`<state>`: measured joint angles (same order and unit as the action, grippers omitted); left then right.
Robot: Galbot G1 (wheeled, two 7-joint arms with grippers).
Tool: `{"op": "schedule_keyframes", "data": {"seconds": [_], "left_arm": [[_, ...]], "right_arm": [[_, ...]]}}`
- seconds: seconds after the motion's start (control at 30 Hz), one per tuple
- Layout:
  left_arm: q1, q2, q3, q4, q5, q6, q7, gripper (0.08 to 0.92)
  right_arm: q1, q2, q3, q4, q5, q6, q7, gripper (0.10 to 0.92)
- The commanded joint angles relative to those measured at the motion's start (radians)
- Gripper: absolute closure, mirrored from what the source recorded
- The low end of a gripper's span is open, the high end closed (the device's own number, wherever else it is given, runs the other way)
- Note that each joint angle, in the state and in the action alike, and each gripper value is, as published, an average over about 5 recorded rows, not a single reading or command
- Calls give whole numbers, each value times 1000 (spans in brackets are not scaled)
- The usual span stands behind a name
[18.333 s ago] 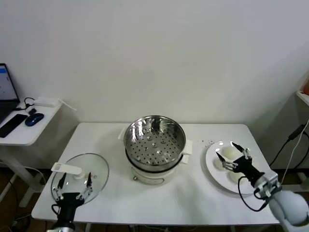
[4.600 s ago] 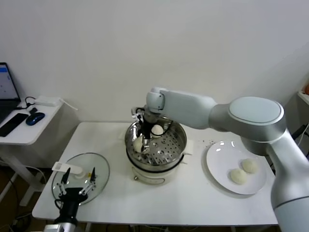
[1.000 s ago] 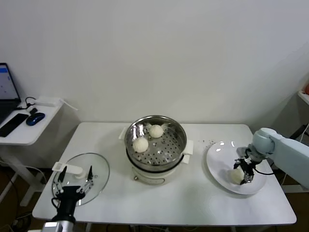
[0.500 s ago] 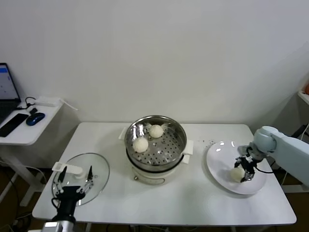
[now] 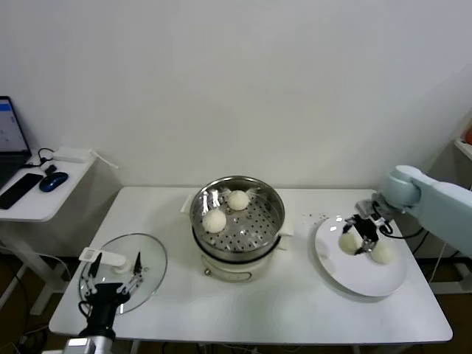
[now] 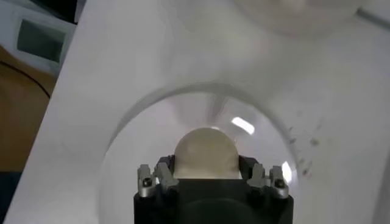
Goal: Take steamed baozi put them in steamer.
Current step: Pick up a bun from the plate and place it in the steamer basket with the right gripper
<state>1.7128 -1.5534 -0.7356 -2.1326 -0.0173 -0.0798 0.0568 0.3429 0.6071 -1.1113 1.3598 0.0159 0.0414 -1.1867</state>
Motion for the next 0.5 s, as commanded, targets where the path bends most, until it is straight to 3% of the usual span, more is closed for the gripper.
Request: {"op": "schedule_keyframes", "data": {"seconds": [0.03,0.27,0.5], "left_arm": [[-1,0,0,-2,6,3,0,177],[-2,-1,-2,0,12,6,-1,177],[-7,-1,-2,2,17,10,-1,177]], "right_arm": [[397,101,-170,197,-27,201,-16,351],[462,247,-138,230,-179,366,8,350],[408,395,-89,252,-272,416,22,347]]}}
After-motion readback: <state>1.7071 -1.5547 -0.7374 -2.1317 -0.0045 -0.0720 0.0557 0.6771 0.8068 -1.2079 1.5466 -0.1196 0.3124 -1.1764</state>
